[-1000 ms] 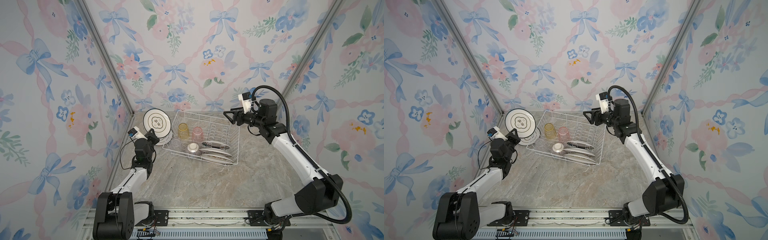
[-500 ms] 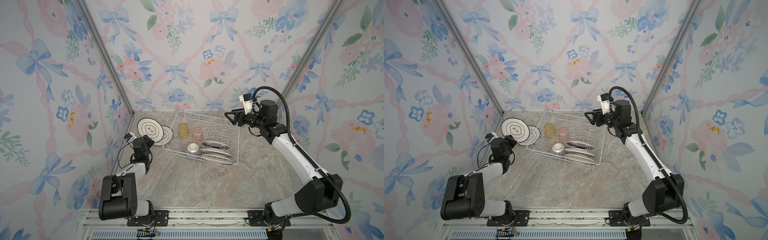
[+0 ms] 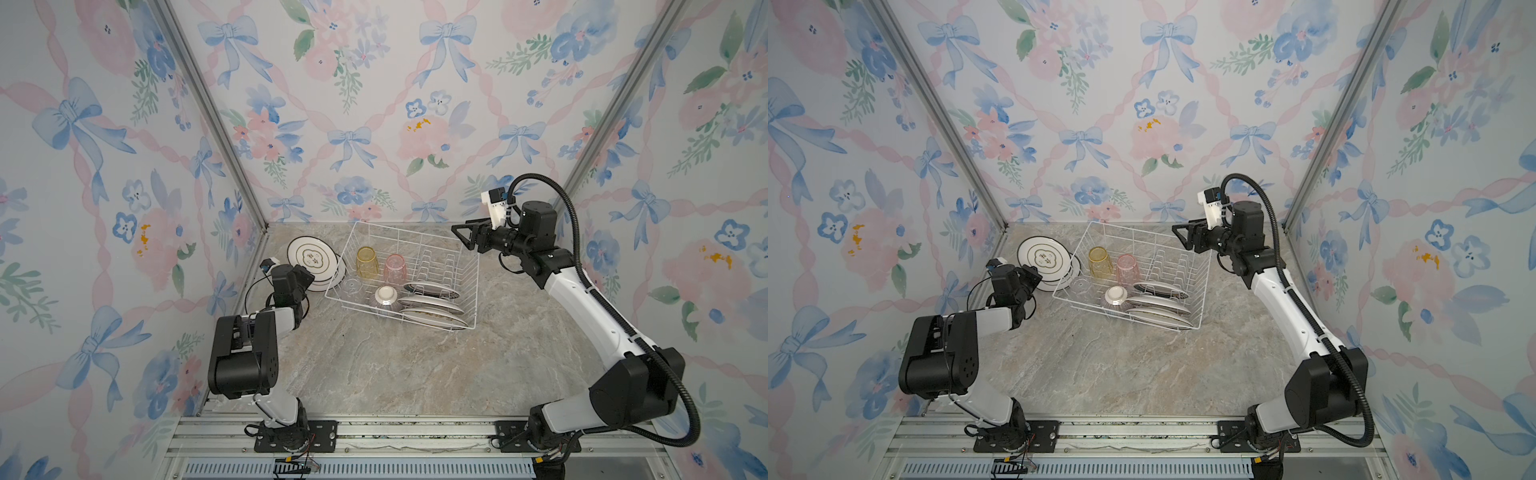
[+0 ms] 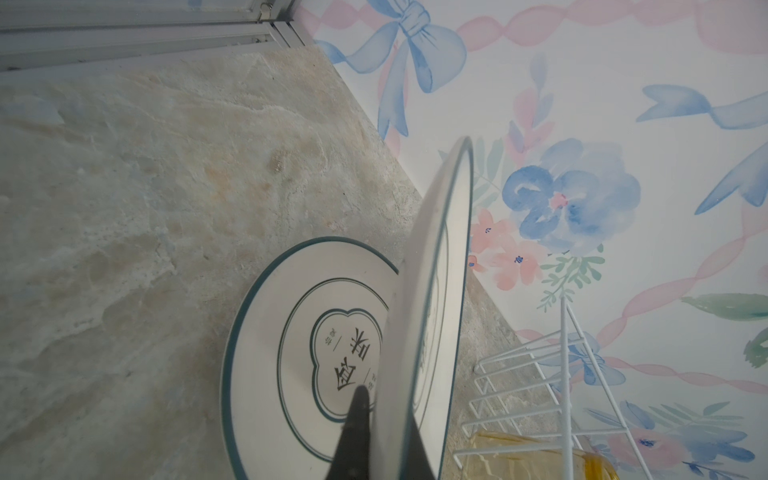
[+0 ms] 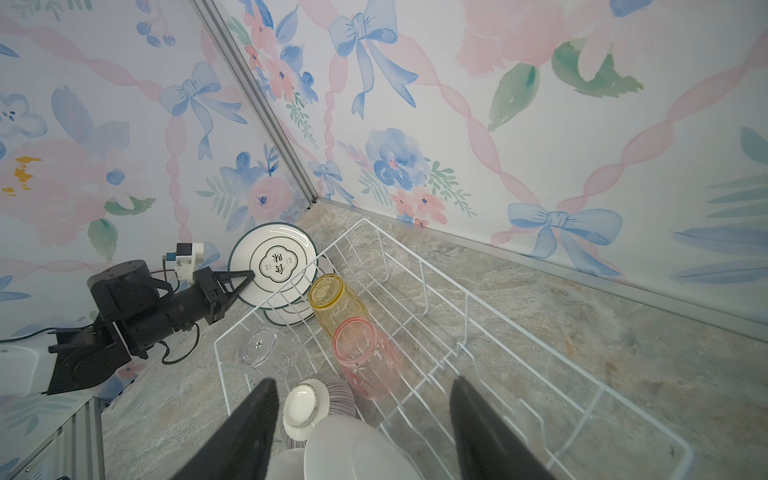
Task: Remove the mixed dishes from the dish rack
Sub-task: 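Lower the plate onto the first plate with the left gripper and release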
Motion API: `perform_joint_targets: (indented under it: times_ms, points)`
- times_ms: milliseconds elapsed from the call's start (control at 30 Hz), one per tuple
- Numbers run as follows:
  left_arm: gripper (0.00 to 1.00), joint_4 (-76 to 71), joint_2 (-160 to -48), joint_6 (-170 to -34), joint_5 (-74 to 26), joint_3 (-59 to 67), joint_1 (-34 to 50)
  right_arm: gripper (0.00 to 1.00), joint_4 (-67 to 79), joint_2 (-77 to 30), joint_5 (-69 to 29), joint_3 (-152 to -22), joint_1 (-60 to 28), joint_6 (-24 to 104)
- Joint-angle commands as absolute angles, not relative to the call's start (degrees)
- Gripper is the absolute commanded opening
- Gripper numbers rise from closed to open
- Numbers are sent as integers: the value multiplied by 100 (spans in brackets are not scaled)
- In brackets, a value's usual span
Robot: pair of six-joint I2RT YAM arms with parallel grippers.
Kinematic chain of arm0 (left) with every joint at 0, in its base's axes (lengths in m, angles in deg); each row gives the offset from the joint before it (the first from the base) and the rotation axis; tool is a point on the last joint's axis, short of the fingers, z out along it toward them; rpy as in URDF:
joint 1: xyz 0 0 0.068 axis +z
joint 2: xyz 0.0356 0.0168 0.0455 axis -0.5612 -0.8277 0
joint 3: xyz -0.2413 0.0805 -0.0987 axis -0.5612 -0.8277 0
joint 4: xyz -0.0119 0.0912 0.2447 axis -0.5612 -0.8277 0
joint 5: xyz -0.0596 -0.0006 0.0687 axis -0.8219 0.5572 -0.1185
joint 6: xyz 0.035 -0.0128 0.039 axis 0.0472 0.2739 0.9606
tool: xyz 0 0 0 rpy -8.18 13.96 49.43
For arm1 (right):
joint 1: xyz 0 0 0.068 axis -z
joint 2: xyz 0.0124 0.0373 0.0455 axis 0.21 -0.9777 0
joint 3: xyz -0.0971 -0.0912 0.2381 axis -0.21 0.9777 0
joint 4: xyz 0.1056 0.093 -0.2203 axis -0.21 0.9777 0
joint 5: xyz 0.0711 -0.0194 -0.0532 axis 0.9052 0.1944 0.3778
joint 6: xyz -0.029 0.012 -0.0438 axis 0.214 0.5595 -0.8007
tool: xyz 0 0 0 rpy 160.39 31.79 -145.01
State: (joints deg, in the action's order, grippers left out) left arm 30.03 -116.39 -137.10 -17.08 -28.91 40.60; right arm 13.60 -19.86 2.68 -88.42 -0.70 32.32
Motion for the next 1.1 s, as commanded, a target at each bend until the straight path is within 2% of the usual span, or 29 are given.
perform_joint_targets:
  times_ms: [0,367,467,767,1067]
  points:
    - [0,3045,-11765,-13682,-1921,-2766,4109,68,1194,-1937,370,-8709,-26,3341]
    - [0,2735,-12019,-13544,-2047,-2657,4145,68,1158,-1870,387,-8631,-18,3361]
    - [12,2569,-12044,-13487,-2020,-2654,4144,68,1160,-1841,405,-8609,4,3354]
    - [12,2491,-12260,-13458,-2039,-2655,4152,68,1137,-1754,432,-8502,44,3371]
    - [30,2207,-12346,-13393,-2016,-2448,4161,68,1097,-1683,449,-8437,61,3398]
